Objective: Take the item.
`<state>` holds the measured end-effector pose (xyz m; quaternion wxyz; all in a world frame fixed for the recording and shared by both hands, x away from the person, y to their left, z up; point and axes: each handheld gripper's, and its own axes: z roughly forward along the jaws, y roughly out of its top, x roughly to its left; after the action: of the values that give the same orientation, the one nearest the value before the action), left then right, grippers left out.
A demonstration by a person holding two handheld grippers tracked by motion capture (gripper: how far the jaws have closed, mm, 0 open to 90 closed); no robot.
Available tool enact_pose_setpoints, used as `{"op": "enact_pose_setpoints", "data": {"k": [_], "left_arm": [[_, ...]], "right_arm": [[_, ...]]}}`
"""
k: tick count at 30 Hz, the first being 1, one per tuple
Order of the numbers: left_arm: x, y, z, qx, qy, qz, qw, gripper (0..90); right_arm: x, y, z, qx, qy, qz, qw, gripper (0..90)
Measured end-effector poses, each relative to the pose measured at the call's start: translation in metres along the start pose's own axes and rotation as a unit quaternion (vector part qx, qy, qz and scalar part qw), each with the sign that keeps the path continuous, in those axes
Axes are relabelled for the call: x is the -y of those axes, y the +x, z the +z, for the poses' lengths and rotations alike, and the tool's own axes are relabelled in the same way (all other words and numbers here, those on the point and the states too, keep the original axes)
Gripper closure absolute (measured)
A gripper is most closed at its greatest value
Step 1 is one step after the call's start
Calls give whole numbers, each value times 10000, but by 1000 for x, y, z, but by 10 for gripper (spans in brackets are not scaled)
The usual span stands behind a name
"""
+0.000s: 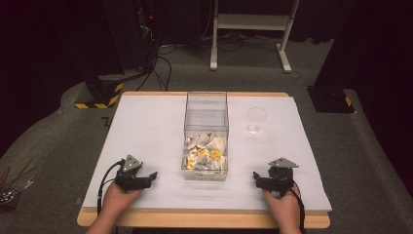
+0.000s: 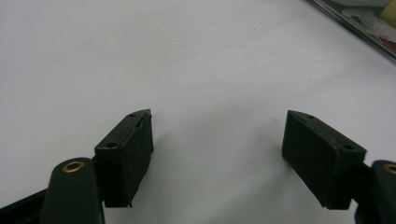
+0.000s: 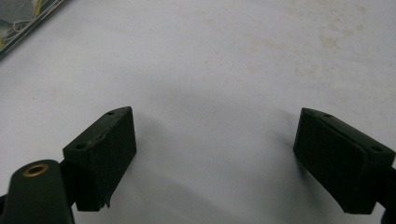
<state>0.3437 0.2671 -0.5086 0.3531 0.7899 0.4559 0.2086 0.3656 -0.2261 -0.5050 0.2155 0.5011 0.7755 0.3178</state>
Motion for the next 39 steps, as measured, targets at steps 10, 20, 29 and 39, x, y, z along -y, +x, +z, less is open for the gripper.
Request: {"op": "enact_pose_setpoints", "data": {"k": [10, 20, 29, 39], "left_arm": [[0, 0, 0, -6, 4, -2, 10000, 253], [0, 0, 0, 2, 4, -6, 10000, 253], [0, 0, 0, -3, 1, 1, 10000, 253], [0, 0, 0, 4, -7, -3, 10000, 253]], "right_arm": [[0, 0, 0, -12, -9, 9, 10000, 127], [0, -1, 0, -28, -7, 15, 10000, 126], [0, -1, 0, -34, -9, 6, 10000, 126], [0, 1, -3, 21, -58, -149, 9999, 135]]}}
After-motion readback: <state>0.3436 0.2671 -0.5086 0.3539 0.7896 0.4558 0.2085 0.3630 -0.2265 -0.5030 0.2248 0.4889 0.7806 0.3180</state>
